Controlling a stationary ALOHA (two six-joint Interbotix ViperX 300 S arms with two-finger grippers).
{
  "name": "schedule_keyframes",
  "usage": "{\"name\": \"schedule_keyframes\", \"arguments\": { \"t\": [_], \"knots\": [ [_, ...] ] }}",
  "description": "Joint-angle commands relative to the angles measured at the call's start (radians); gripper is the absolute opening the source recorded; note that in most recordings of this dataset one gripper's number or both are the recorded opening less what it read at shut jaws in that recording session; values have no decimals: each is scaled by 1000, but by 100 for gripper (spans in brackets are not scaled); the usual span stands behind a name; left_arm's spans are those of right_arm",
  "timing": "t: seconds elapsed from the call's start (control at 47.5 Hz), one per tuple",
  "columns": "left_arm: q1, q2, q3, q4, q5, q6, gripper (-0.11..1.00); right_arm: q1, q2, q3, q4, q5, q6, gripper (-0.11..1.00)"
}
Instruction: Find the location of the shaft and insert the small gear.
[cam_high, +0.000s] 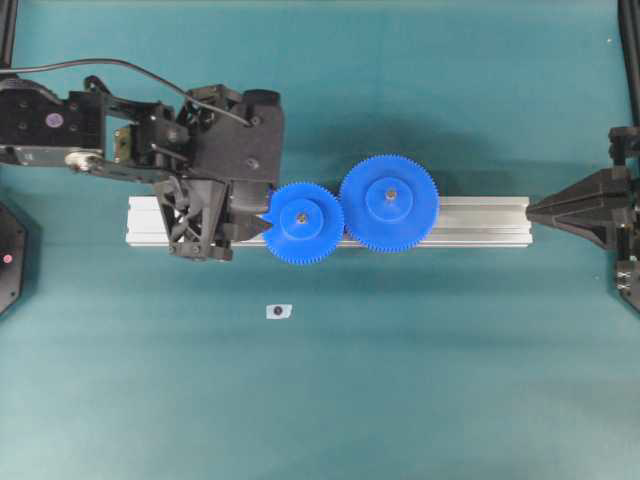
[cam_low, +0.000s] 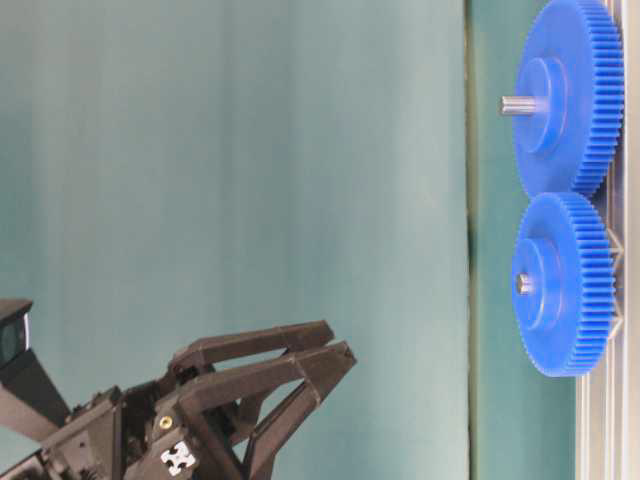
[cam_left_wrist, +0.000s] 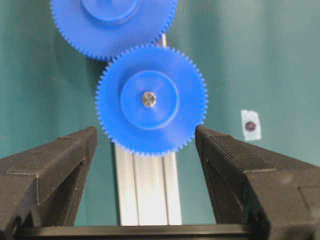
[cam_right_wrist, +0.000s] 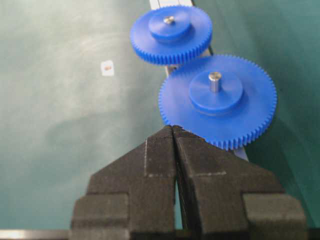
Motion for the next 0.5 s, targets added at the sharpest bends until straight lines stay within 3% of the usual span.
{"name": "schedule_keyframes", "arguments": {
  "t": [0.0, 0.484],
  "knots": [
    [-3, -35, -3, 2, -23, -2, 77, -3, 6, -9, 0, -3, 12, 2],
    [-3, -31, 3, 2, -57, 0, 77, -3, 6, -8, 0, -3, 12, 2]
  ]
}}
